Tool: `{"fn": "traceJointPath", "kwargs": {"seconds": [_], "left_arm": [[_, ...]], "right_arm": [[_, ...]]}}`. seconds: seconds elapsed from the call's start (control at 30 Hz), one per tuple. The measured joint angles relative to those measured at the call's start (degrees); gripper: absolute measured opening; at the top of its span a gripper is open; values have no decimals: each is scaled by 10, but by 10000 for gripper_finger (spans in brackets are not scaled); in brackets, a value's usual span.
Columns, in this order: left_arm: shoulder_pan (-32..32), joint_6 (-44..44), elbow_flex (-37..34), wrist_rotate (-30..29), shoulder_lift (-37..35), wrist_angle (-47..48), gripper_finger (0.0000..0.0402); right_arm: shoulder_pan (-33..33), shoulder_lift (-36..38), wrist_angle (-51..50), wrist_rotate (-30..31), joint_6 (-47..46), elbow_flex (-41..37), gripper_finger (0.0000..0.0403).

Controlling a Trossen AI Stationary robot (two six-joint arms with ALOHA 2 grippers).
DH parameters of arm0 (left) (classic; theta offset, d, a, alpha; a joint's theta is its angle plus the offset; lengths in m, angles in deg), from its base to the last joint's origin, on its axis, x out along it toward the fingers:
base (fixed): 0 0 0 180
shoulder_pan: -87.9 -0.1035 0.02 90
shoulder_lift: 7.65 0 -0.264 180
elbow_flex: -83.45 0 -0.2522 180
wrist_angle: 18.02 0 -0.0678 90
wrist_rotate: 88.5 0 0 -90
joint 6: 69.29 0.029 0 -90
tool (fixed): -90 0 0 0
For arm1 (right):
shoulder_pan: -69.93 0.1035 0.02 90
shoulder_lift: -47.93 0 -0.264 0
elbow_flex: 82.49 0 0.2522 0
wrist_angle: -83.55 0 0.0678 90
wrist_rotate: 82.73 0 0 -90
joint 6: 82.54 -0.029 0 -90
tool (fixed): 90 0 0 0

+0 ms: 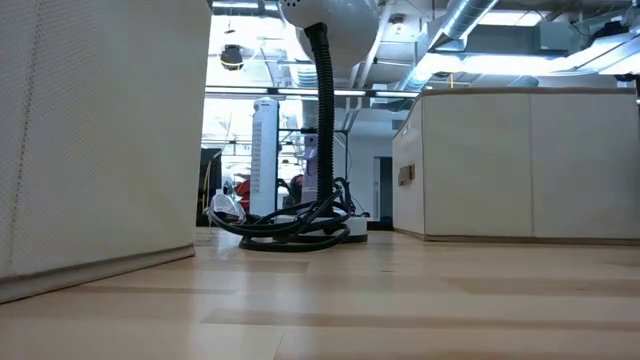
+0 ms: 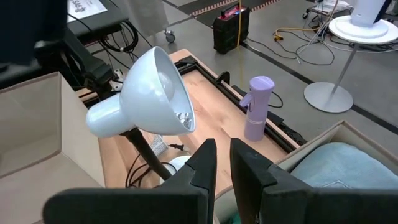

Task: Sort clothes
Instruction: Put the dark blue pants into the bottom laundry organizer

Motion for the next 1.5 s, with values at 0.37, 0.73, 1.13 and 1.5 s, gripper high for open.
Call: {"fn": "traceJointPath", "kwargs": {"seconds": [0.37, 0.73, 1.13, 1.5], "left_arm": [[0, -59, -28, 77, 3, 155, 12], [3, -42, -90, 182, 2, 197, 12], [151, -95, -145, 134, 18, 152, 12], [432, -130, -212, 33, 120, 144, 12]], "right_arm": [[0, 0, 5, 0, -24, 0, 63], [-6, 0, 15, 4, -72, 0, 63], [-6, -2, 17, 7, -96, 0, 63], [-6, -2, 16, 7, -92, 0, 63]]}}
